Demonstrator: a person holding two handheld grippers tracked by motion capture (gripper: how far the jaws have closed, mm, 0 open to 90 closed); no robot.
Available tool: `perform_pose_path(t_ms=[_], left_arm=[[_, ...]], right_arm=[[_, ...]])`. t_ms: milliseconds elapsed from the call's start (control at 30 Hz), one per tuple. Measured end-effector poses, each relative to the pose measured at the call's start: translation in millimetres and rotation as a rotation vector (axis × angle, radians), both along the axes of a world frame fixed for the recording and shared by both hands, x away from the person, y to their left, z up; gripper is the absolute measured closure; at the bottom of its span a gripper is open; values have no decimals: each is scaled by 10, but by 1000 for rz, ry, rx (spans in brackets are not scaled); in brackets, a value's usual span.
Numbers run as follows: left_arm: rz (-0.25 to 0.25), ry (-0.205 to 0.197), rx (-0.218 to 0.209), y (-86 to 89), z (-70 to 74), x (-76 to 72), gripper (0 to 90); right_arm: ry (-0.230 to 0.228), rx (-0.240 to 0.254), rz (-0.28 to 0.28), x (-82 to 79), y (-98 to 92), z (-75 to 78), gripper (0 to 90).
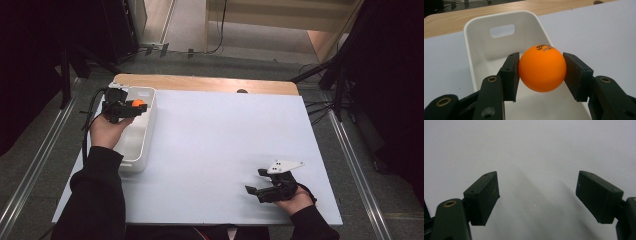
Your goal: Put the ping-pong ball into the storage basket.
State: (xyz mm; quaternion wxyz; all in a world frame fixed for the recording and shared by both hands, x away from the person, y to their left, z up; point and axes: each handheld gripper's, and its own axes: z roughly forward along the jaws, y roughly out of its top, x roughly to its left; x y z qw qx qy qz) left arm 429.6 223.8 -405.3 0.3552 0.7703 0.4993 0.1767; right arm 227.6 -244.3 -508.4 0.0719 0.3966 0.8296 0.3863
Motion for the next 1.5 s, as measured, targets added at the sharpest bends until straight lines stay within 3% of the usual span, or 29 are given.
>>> perform_pose_path(t_ms=[233,633,967,1267,1400,1500], left_arm=[[28,23,0,2,-71,24,498],[25,27,14,-17,-85,22,498],[11,30,-17,-18,-57,20,449],[-34,30,-48,-55,85,-17,362],[-64,41,-93,-80,121,-21,338],[-94,48,-103,-111,147,-35,336]], right_arm=[[1,-1,1,1,0,1,177],[-1,-2,4,3,7,-1,177],[-3,-2,4,1,-2,0,177],[-3,-2,4,-2,-2,-1,177],[1,-3,2,-7,-7,-3,177],[-3,-3,1,-6,-13,-3,178]])
